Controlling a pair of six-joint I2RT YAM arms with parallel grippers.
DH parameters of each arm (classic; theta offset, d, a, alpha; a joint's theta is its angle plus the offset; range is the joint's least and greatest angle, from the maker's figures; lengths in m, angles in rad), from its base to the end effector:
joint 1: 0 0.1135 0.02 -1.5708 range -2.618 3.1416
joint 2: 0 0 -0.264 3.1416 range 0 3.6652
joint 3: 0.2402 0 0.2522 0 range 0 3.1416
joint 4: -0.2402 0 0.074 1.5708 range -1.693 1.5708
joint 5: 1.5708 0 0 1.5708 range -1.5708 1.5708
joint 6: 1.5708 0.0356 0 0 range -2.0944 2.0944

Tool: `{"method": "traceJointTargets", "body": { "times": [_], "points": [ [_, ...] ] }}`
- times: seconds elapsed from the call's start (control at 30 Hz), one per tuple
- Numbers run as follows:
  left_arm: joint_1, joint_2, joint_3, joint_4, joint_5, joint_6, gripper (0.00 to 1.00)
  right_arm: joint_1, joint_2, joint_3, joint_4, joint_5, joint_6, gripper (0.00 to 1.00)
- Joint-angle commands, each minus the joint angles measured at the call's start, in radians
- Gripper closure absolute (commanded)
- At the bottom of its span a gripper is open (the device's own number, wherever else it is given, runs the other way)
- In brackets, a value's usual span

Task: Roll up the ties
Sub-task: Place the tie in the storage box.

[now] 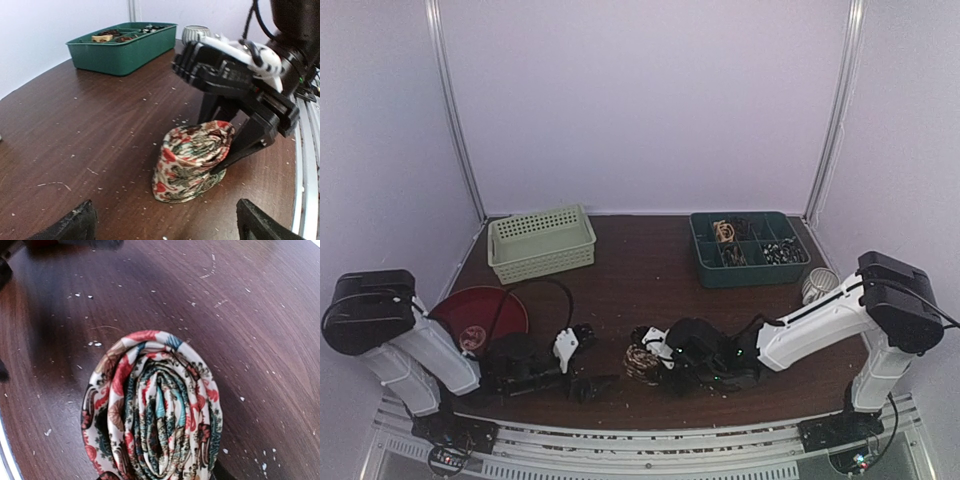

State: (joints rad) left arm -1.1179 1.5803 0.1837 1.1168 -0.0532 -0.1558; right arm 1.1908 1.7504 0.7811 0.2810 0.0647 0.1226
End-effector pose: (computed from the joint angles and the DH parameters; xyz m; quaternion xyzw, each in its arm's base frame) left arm 0.1021 -0.2054 0.1164 0.3553 0.7153 -0.3405 0.4961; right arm 0.1282 0.3147 0.1357 -0.4482 0.7849 0.2374 0.3559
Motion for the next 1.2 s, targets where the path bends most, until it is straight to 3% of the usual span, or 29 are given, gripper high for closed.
{"method": "traceJointTargets", "body": {
  "times": [0.0, 0.07, 0.27, 0.47, 0.8, 0.97, 1.17],
  "points": [
    [0.007, -0.150, 0.062, -0.195, -0.190, -0.010, 0.02, -0.006, -0.038, 0.014, -0.125, 0.099, 0.057, 0.63],
    [0.015, -0.219, 0.095, -0.305, -0.249, -0.029, 0.02, -0.011, -0.046, 0.021, -0.155, 0.139, 0.083, 0.63],
    [0.115, -0.378, 0.217, -0.613, -0.236, -0.100, 0.02, -0.088, -0.097, 0.080, -0.271, 0.195, 0.162, 0.63],
    [0.233, -0.477, 0.311, -0.851, -0.136, -0.139, 0.02, -0.211, -0.196, 0.098, -0.307, 0.215, 0.184, 0.64],
    [0.271, -0.395, 0.526, -1.211, -0.076, -0.166, 0.02, -0.495, -0.254, 0.280, -0.526, 0.330, 0.133, 0.65],
    [0.271, -0.394, 0.529, -1.236, -0.054, -0.180, 0.02, -0.675, -0.225, 0.330, -0.559, 0.307, 0.090, 0.65],
    [0.271, -0.415, 0.508, -1.240, -0.073, -0.186, 0.02, -0.795, -0.148, 0.434, -0.635, 0.260, 0.041, 0.66]
  ]
}}
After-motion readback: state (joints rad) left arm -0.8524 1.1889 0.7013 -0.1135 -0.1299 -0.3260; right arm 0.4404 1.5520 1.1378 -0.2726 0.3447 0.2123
